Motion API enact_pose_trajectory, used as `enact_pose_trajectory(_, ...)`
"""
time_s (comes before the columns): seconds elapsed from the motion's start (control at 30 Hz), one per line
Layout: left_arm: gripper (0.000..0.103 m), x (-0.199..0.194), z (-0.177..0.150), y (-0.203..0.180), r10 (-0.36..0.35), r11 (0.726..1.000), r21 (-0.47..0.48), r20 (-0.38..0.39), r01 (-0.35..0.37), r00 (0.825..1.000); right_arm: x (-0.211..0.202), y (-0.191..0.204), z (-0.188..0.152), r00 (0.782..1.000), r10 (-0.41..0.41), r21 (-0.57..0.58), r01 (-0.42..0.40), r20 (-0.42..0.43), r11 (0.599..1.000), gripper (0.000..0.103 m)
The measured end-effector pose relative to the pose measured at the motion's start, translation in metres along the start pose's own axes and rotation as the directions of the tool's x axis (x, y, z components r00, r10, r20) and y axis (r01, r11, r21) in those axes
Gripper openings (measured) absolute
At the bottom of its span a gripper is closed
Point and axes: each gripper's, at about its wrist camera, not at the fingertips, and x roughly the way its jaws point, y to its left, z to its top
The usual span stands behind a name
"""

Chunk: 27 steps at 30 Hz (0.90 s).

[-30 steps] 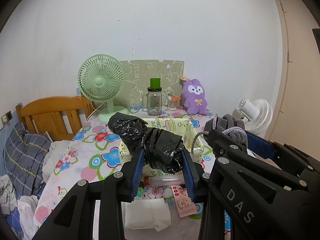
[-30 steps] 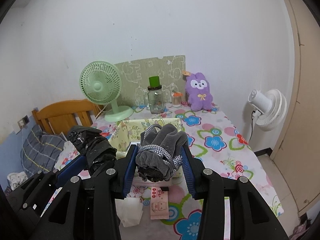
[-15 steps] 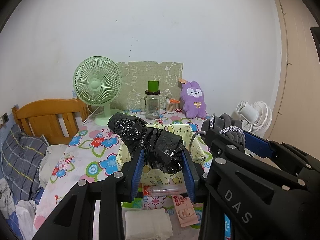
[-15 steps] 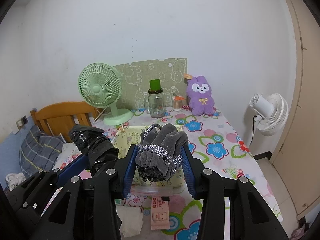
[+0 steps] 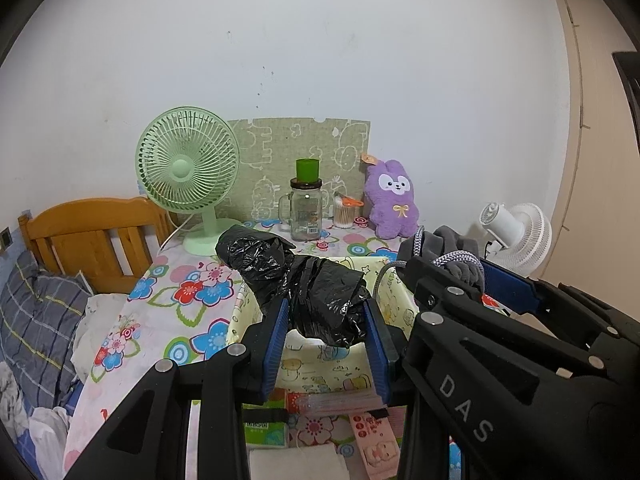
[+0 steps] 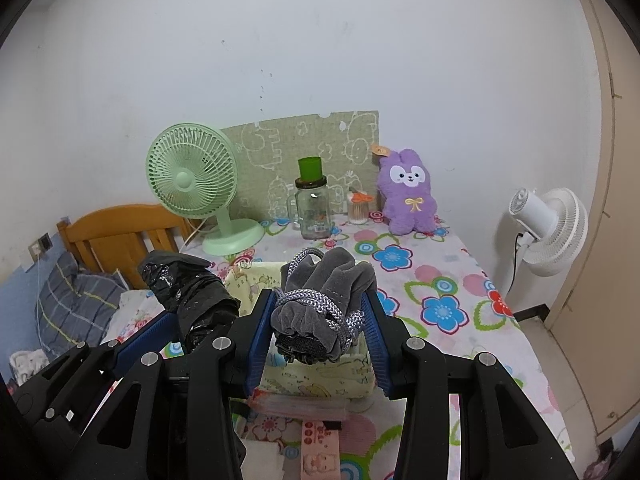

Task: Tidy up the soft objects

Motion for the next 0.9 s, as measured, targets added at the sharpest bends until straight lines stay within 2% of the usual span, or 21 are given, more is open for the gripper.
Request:
enact_pose_trajectory(0.6,0.038,0.051,0.01,0.002,-0.018,1.0,0.01,-0.044,0.018,0.999,0.056,-0.011,0.013,0.999,0.004,0.017,-0.003,-0.036,1.0,0.047)
enact_pose_trajectory(0.9,0.041,0.082,0.005,0.008,-0.029,1.0,-0.001,-0.106,0.029,0.994,0.09,-0.013,0.008,0.996,0.002,0.024,0.0,-0.091,1.0,0.047)
